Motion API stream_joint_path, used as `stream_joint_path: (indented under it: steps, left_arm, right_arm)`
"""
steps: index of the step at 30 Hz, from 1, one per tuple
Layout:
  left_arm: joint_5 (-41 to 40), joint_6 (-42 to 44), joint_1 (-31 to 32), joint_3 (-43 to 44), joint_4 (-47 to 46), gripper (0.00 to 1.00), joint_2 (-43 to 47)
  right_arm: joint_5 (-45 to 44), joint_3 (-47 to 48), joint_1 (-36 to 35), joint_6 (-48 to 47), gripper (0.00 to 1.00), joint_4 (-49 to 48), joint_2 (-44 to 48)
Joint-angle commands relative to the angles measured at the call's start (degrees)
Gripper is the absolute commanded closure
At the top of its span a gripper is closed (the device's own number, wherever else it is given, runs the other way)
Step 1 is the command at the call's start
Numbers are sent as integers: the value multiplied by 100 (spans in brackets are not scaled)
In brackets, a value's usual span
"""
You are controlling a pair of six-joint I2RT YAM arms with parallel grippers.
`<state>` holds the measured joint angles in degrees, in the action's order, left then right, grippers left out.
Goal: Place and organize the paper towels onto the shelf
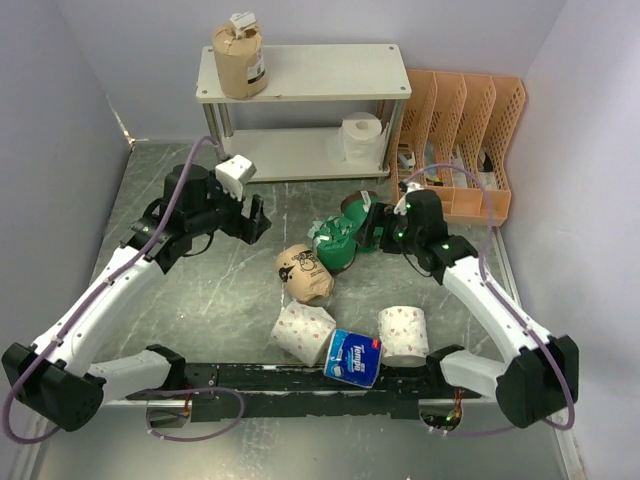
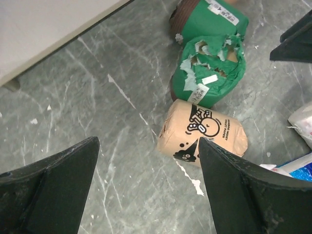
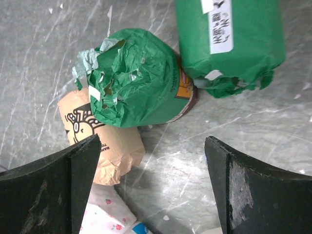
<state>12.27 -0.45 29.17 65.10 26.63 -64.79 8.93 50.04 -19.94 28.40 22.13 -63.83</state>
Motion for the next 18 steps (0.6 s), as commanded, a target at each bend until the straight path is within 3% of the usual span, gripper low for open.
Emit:
stream_joint_path:
  steps: [1,7,12,18]
  left_arm:
    - [550,-579,-421,-168,-107,8,34]
    - [-258,-763,-609,-980,-686,9,657]
    - [-693,-747,-654,-1685,-1134,9,1142]
    - [-929,-672,-665,-1829,-1186,9,1117]
  right_arm:
    - [-307,306,-355,419,12,-128,-533]
    - [-646,401,-716,702,13,-503,-1125]
    - [-469,279,-730,953,21,-887,-1493]
    - [-523,272,-774,967,22,-905,-1639]
